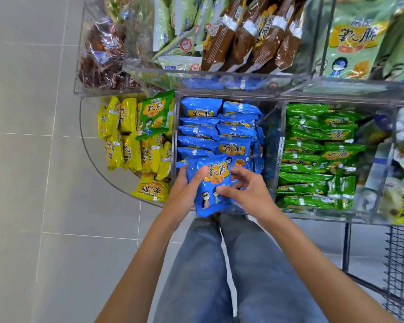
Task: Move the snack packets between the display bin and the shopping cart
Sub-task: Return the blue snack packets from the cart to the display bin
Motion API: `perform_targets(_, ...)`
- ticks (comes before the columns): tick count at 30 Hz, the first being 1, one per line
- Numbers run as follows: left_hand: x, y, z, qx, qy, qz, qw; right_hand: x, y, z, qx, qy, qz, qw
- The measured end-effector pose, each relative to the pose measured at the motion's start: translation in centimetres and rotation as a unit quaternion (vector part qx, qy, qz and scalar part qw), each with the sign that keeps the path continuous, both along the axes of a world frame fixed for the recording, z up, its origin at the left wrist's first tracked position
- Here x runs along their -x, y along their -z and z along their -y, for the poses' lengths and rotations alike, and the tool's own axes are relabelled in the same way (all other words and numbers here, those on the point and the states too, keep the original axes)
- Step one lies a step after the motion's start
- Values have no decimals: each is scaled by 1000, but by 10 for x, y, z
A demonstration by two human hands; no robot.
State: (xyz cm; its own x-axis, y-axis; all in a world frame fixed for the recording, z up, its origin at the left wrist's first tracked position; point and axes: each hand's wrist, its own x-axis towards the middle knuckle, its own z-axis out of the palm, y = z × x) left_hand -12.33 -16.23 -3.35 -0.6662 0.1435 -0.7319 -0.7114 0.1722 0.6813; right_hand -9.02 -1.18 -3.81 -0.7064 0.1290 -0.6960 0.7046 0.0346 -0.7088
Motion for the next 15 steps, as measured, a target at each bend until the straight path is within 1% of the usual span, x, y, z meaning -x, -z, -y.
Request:
perform_targets(3, -5, 4, 0, 3, 16, -6, 1000, 0, -1, -15, 36, -41, 21, 998)
perform_targets(5, -10, 4, -3, 29, 13, -38, 999, 0, -1, -20, 63, -39, 31, 997)
perform_targets(7, -13, 3, -6, 70, -25, -86, 993, 0, -2, -25, 80, -28, 35, 996)
perform_targets(10, -12, 0, -4, 94, -82, -114, 986, -1, -1, -38, 91, 28, -4, 995)
perform_targets(12, -11, 2, 5, 115, -109, -119, 980, -1, 5, -47, 45, 85, -14, 995)
perform_targets(13, -11, 4, 10, 123, -118, -120, 978, 0, 9, -49, -5, 99, -17, 995)
perform_targets(15, -11, 7, 17, 138, -124, -112, 976, 3, 22, -48, -137, 77, -36, 987)
